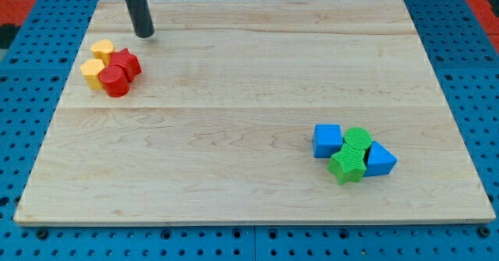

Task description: Move the arm towards the bottom right corner of the board

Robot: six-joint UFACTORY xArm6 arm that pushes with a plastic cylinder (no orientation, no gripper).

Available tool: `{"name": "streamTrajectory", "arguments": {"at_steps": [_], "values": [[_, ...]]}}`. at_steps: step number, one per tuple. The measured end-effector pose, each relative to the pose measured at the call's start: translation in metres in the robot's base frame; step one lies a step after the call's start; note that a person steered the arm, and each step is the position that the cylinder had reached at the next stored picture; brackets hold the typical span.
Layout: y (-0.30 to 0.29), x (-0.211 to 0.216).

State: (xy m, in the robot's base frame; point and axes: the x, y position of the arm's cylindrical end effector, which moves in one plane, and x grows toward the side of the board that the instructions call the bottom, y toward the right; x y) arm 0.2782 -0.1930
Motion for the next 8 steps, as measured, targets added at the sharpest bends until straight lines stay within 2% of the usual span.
{"name": "streamTrajectory", "arguments": {"at_steps": [2, 4, 6, 8], "values": [[-0.029, 0.000], [0.124, 0.006], [0.309, 0.046], [0.463, 0.168]]}}
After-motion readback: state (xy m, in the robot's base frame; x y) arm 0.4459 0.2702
